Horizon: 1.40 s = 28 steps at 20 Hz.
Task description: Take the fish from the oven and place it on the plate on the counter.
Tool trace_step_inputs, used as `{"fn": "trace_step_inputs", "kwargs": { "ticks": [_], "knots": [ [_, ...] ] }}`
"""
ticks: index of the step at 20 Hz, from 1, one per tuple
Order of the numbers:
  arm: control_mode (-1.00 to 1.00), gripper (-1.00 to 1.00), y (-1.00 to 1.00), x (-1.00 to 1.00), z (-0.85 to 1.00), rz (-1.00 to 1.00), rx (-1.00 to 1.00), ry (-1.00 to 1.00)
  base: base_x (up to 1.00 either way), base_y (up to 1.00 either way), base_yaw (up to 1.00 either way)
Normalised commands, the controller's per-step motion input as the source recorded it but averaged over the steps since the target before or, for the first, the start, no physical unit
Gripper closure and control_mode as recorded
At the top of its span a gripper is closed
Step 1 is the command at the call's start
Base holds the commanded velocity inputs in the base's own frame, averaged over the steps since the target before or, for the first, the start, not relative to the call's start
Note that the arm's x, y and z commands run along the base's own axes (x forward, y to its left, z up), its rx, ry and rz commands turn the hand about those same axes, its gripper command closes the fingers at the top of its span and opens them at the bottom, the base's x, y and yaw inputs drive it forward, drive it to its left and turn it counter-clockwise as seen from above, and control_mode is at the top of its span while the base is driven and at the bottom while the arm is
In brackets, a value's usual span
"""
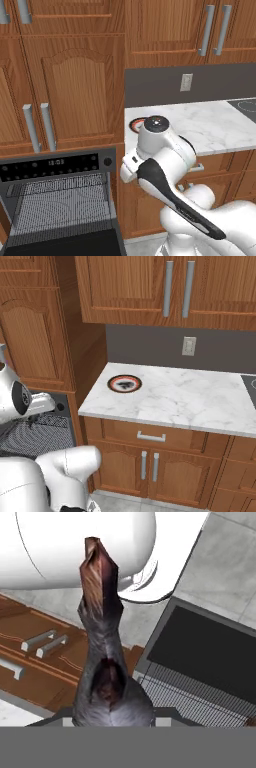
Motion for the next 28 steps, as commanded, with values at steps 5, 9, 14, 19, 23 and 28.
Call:
{"fn": "trace_step_inputs", "kwargs": {
  "ticks": [5, 9, 14, 19, 23, 28],
  "knots": [
    [-1.00, 1.00, -1.00, 0.00, 0.08, 0.01, 0.07, -0.11, 0.00, 0.00, 0.00],
    [-1.00, 1.00, -1.00, 0.13, 0.00, 0.04, 0.16, -0.11, 0.00, 0.00, 0.00],
    [-1.00, 1.00, -1.00, 0.21, 0.04, 0.04, 0.19, -0.09, 0.00, 0.00, 0.00],
    [-1.00, 1.00, -1.00, 0.50, 0.31, 0.04, 0.21, -0.08, 0.00, 0.00, 0.00],
    [-1.00, 1.00, -1.00, 0.86, 0.32, 0.03, 0.17, -0.07, 0.00, 0.00, 0.00],
    [-1.00, 1.00, -0.88, 1.00, 0.28, 0.00, 0.11, -0.01, 0.00, 0.00, 0.00]
  ]
}}
